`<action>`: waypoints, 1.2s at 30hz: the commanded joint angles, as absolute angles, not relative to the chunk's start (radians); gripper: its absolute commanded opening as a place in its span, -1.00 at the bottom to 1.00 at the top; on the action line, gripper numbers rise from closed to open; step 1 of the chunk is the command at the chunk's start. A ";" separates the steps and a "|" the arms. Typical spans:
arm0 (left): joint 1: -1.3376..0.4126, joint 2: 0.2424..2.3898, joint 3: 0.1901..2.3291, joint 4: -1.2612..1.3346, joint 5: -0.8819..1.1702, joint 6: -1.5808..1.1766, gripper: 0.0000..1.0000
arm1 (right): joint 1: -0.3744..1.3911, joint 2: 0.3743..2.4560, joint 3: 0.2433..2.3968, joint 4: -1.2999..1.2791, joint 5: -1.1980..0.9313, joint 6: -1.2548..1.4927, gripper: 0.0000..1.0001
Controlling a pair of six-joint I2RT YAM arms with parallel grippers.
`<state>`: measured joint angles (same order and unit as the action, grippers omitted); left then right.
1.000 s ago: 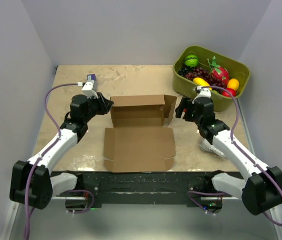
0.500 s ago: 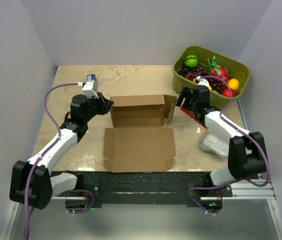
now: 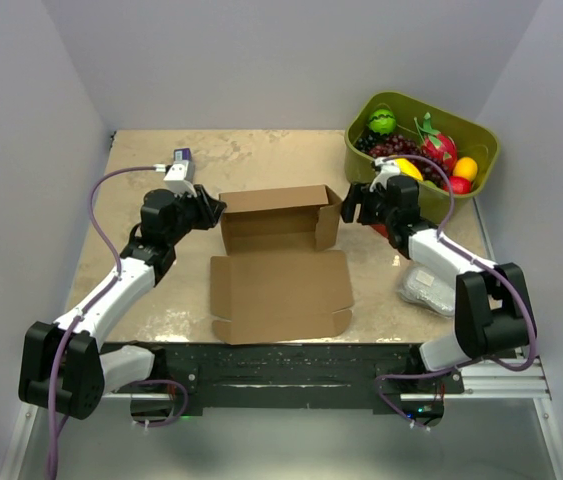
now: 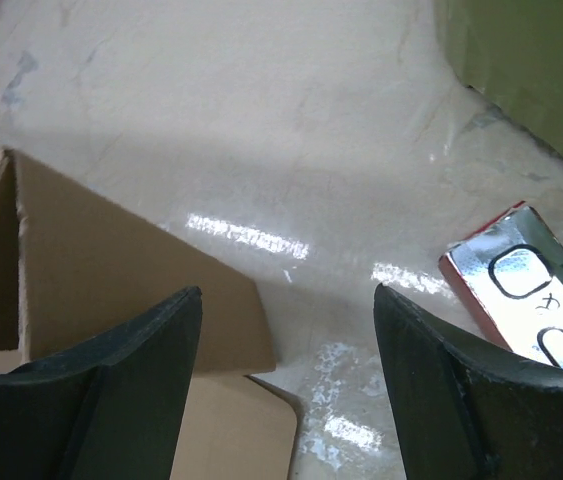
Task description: Fold the paper box
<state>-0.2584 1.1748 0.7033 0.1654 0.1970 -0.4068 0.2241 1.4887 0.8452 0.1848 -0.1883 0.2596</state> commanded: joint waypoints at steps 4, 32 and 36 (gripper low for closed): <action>-0.284 1.210 0.666 -0.067 0.224 -0.359 -0.40 | 0.233 1.437 0.796 0.278 -0.388 0.206 0.41; -0.284 1.229 0.675 -0.080 0.225 -0.348 -0.39 | 0.296 1.471 0.742 0.443 -0.509 0.126 0.44; -0.284 1.233 0.676 -0.081 0.229 -0.348 -0.40 | 0.368 1.491 0.756 0.462 -0.428 0.110 0.42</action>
